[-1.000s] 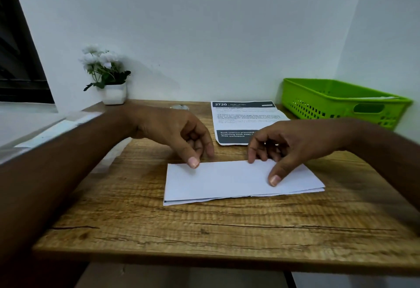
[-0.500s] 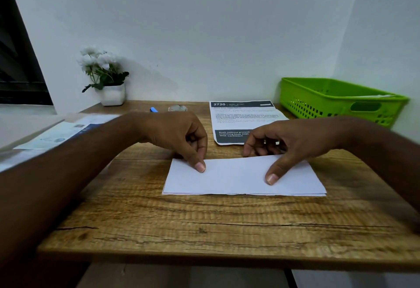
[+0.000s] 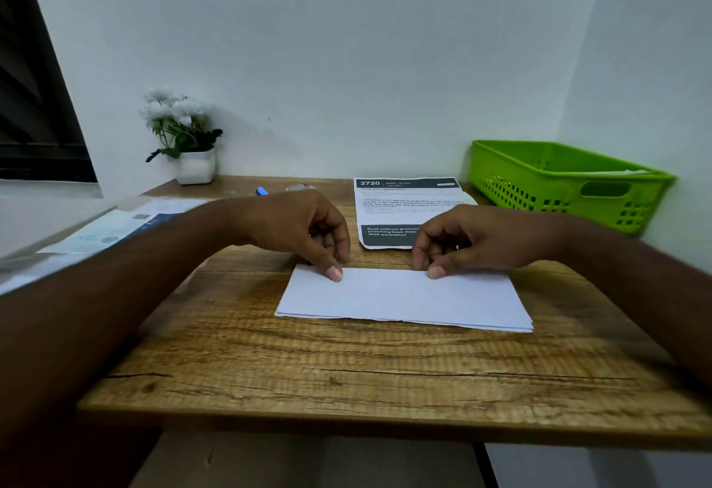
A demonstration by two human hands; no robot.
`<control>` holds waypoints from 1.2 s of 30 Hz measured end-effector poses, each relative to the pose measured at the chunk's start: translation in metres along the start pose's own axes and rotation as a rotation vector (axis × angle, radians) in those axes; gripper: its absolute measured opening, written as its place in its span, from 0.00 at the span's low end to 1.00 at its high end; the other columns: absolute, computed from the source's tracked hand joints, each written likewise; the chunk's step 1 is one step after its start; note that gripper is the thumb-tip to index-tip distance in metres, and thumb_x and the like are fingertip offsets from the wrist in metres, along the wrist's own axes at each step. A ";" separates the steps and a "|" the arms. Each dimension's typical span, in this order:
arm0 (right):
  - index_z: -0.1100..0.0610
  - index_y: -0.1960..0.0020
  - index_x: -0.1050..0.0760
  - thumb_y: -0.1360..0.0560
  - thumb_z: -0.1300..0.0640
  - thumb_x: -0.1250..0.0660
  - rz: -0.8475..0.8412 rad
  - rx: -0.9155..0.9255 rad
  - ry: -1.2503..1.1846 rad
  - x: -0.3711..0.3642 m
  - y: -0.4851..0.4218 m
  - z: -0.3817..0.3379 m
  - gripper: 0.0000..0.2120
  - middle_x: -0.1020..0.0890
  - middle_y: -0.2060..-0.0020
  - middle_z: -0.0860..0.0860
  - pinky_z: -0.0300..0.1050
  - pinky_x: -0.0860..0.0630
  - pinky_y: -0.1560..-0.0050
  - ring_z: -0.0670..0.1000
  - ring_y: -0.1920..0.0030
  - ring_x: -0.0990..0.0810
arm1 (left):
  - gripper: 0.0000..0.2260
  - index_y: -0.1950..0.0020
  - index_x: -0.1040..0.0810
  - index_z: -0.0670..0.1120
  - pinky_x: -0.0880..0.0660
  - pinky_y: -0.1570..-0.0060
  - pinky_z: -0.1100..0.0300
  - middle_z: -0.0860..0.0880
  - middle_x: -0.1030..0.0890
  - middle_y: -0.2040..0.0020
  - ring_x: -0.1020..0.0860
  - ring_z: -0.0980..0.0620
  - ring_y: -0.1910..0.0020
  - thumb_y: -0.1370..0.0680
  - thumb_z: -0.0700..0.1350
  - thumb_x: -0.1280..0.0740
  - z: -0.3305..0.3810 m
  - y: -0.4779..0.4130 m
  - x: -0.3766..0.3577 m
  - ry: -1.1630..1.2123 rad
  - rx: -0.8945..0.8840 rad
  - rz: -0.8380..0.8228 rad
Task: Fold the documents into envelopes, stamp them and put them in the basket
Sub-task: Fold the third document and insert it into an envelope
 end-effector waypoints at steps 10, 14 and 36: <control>0.44 0.45 0.23 0.23 0.51 0.32 0.075 -0.107 0.331 0.007 0.022 -0.015 0.07 0.20 0.52 0.42 0.42 0.26 0.47 0.42 0.51 0.23 | 0.13 0.46 0.22 0.55 0.31 0.57 0.74 0.60 0.22 0.47 0.25 0.65 0.49 0.29 0.54 0.27 0.013 0.041 0.006 -0.269 -0.007 0.091; 0.38 0.36 0.31 0.22 0.39 0.40 0.085 -0.253 0.551 -0.009 0.058 -0.034 0.15 0.28 0.42 0.33 0.38 0.28 0.43 0.37 0.44 0.27 | 0.22 0.38 0.26 0.61 0.28 0.43 0.63 0.62 0.26 0.38 0.30 0.66 0.40 0.30 0.64 0.30 0.013 0.069 -0.011 -0.280 -0.009 0.082; 0.32 0.38 0.30 0.39 0.23 0.47 0.226 -0.379 0.489 -0.002 0.072 -0.040 0.33 0.28 0.40 0.32 0.44 0.29 0.41 0.38 0.44 0.30 | 0.21 0.35 0.30 0.61 0.33 0.57 0.75 0.69 0.31 0.48 0.30 0.71 0.49 0.27 0.62 0.34 0.015 0.093 -0.011 -0.457 0.058 0.284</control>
Point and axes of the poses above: each hand's wrist, its own y-axis away from the middle knuckle, its own x-axis out of the back of the hand, z = x × y, the point moved 10 cm from there along -y, towards the middle knuckle
